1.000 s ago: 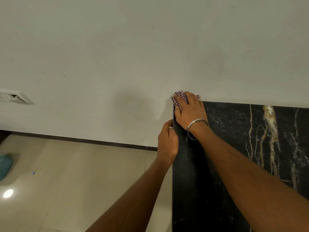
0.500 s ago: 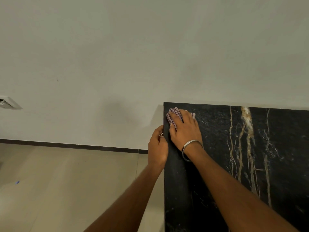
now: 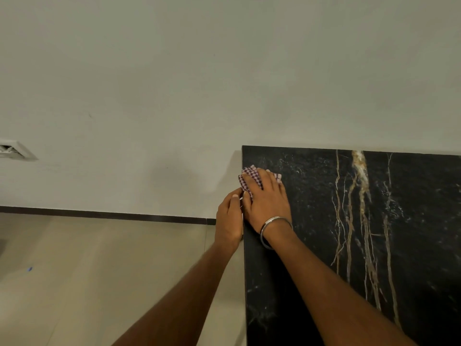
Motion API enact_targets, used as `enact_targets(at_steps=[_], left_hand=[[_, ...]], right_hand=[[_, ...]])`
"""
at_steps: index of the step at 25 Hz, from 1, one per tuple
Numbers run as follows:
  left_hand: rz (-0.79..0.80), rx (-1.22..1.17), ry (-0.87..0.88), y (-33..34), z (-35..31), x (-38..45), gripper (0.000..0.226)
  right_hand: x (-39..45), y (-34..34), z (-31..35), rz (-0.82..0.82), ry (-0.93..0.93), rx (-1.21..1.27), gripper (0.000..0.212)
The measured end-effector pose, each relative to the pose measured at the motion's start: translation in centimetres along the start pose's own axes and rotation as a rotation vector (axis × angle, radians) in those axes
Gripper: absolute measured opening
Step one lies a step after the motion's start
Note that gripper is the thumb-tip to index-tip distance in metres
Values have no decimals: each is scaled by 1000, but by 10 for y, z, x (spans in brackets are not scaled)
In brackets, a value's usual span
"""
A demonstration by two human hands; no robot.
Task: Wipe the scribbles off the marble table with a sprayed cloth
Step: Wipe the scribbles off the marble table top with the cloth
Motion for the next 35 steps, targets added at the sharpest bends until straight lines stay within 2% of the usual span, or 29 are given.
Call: enact_targets(at_steps=[5,12,35], left_hand=[[59,-67,-27,0,-9,-13,32],[18,-89,-17,-3,6,-32,36],[16,-63,-66,-17,21,-82,38]], right_hand=[[3,-6,-37,-26,112,35,53],[-35,1,6,9,14,6,51],[-102,-5,11,9,35,23,49]])
Point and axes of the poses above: each hand's wrist, its own x-axis towards the middle knuckle, its own y-axis out of the palm, z = x × y, the point moved 7 cm from there along x, towards the middle knuckle, and after that the axes turned 4 degrees about y, right-handed, at the moved point
